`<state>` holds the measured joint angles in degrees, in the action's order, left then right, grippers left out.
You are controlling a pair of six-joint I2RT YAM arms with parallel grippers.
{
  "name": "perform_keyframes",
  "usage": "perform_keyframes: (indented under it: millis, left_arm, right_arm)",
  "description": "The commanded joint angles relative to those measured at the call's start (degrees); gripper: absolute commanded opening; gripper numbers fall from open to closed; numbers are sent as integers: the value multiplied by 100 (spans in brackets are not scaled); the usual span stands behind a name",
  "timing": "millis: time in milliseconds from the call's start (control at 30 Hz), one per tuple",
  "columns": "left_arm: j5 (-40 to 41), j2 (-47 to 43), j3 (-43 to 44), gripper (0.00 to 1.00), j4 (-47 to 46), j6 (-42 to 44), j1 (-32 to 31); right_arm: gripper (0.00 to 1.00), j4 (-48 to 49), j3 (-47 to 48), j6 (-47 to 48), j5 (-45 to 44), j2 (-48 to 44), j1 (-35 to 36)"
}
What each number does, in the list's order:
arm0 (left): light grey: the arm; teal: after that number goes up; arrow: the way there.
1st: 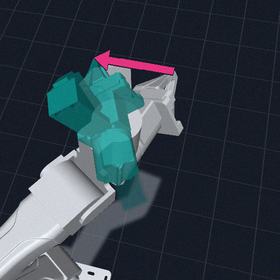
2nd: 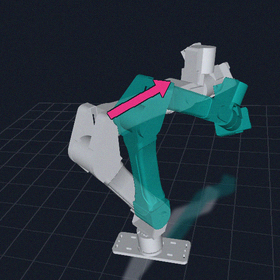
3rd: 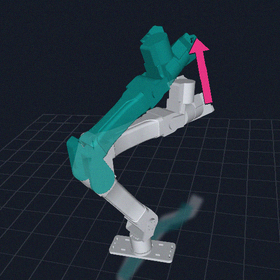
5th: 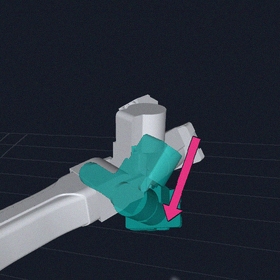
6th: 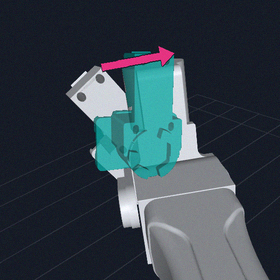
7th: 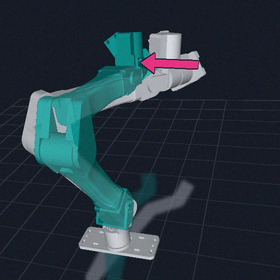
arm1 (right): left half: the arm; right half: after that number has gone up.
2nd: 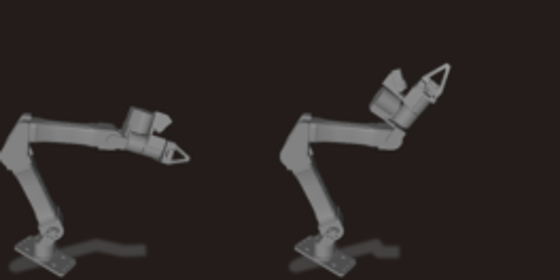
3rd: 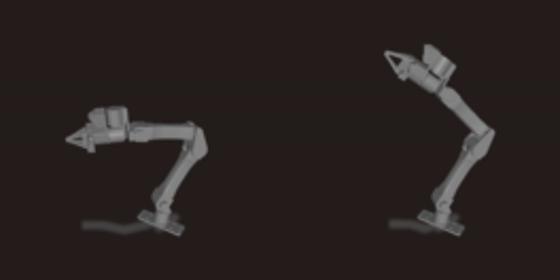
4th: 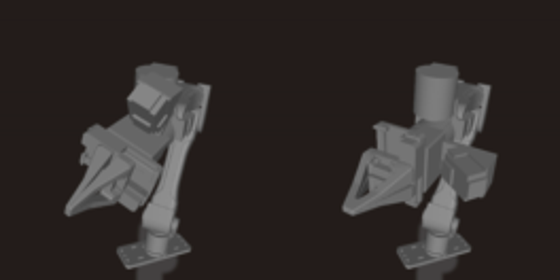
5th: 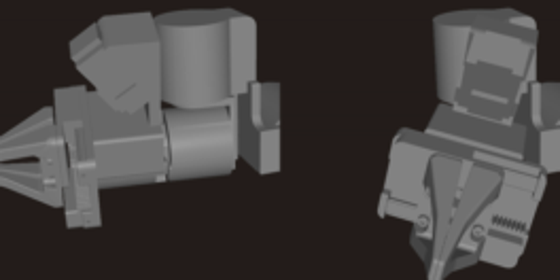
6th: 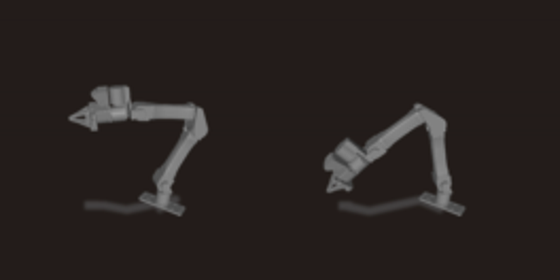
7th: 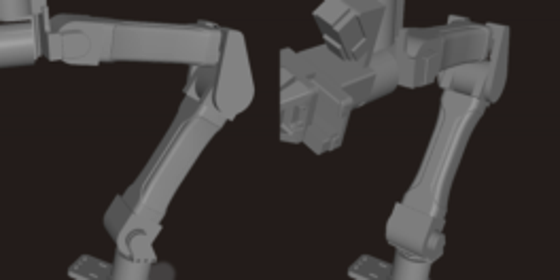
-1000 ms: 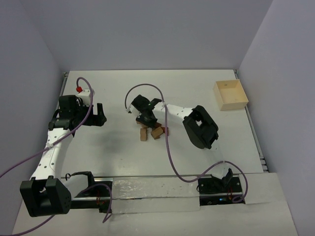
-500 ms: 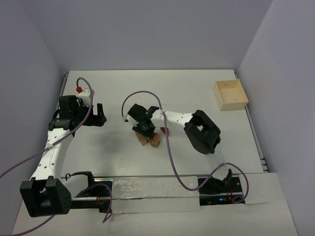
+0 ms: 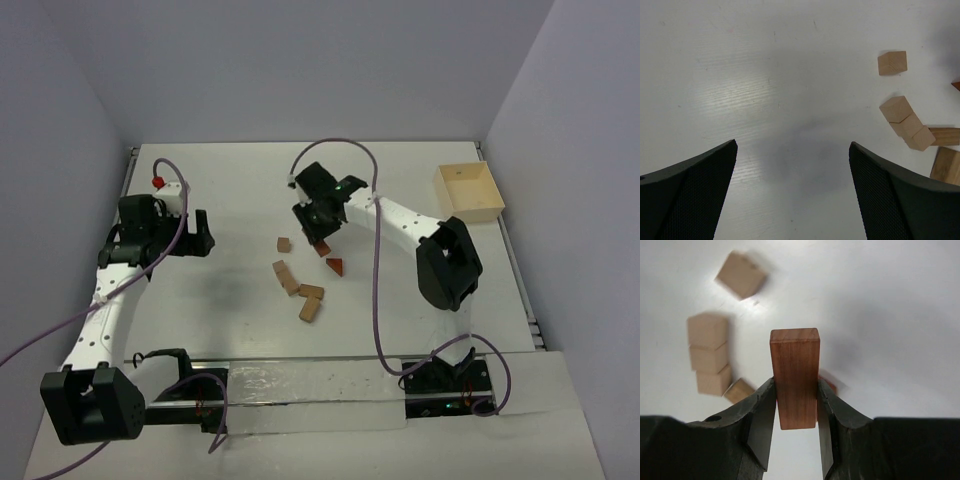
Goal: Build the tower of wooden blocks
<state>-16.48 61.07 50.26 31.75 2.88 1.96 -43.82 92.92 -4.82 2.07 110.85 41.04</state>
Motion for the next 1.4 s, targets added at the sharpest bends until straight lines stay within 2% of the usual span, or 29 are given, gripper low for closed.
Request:
perform_keyframes:
  millis: [0, 167, 300, 433, 733, 1300, 1367]
  left_arm:
    - [379, -405, -39, 99, -508, -224, 7]
    - [1024, -580, -65, 99, -809, -824, 7]
    - [1609, -337, 36, 99, -856, -1214, 7]
    - [1613, 6, 176, 99, -647, -1273, 7]
    - [1613, 113, 101, 99, -754, -1207, 7]
    - [1613, 367, 132, 99, -690, -1125, 7]
    - [1613, 391, 140, 99, -682, -1123, 7]
  right_arm:
    - [0, -320, 504, -1095, -459, -78, -362]
    - [0, -545, 963, -1531, -488, 240, -469]
    - [0, -714, 1286, -1877, -346, 627, -535]
    - [0, -1000, 1841, -2279, -549, 1189, -561]
    - [0, -1131, 2241, -2723, -620, 1810, -614]
    - [0, -1214, 2737, -2939, -1073, 2530, -582]
    - [4, -1234, 2779, -2925, -1091, 2602, -564]
